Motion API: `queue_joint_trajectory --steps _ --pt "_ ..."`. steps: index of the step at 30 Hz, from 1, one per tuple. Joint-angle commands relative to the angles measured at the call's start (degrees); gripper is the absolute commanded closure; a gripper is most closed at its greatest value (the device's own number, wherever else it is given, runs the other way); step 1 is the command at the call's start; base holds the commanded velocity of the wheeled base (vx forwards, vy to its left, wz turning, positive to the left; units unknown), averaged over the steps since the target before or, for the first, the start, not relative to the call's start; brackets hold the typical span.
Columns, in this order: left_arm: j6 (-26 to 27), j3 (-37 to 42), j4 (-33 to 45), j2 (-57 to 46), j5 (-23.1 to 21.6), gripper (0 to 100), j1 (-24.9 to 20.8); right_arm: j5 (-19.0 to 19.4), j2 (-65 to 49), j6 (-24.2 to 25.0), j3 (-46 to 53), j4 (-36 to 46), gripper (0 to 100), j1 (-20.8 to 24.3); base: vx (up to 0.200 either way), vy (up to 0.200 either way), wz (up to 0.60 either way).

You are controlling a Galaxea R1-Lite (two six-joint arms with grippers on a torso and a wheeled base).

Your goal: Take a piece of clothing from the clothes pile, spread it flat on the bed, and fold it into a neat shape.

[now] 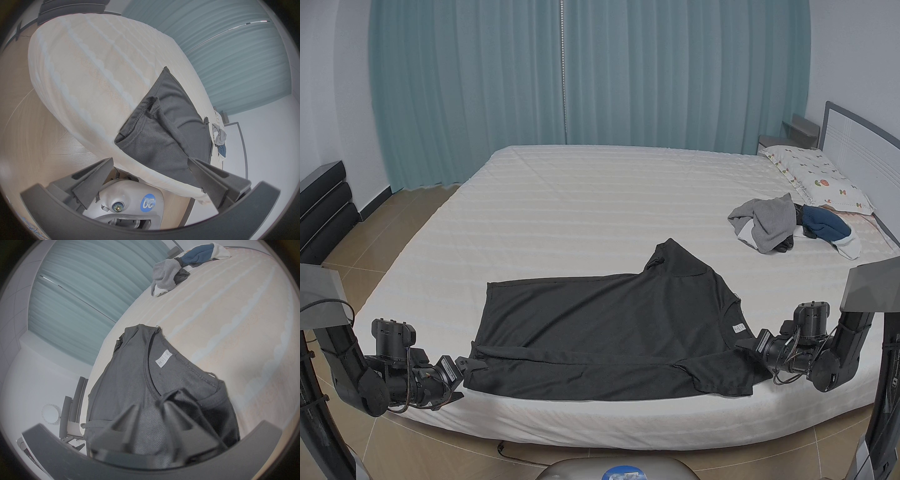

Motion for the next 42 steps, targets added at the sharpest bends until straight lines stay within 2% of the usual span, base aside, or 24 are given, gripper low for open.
queue_joint_trajectory --steps 1,24,25,29,36,40,42 --pt "-0.02 -0.01 -0.05 0.1 0.03 0 0.02 0.14 0.96 0.09 -1.57 0.12 100 -1.55 0.0 0.0 0.0" --pt "-0.2 -0.18 -0.05 0.01 0.03 0 0.02 0.32 0.61 2.99 -3.77 0.12 100 -2.78 0.0 0.0 0.0" --pt "-0.29 -0.18 -0.05 0.01 0.03 0 0.11 0.32 0.79 2.99 -3.77 -0.06 0 -2.78 0.0 0.0 0.0" --pt "-0.64 -1.06 -0.05 0.1 0.03 0 0.46 0.32 0.52 3.08 -3.33 -0.06 0 -2.69 0.0 0.0 0.0" --pt "-3.1 -8.89 0.74 -0.17 0.56 0 2.04 0.23 -2.11 4.48 -2.71 -0.15 0 -4.1 0.0 0.0 0.0" --pt "-3.63 -13.02 1.09 0.89 0.91 0 0.72 0.23 -3.34 5.01 -1.92 -0.15 0 -4.62 0.0 0.0 0.0" --pt "-4.51 -15.3 2.59 1.24 1.0 0 -1.39 0.23 -3.87 5.1 -1.57 -0.15 0 -4.97 0.0 0.0 0.0"
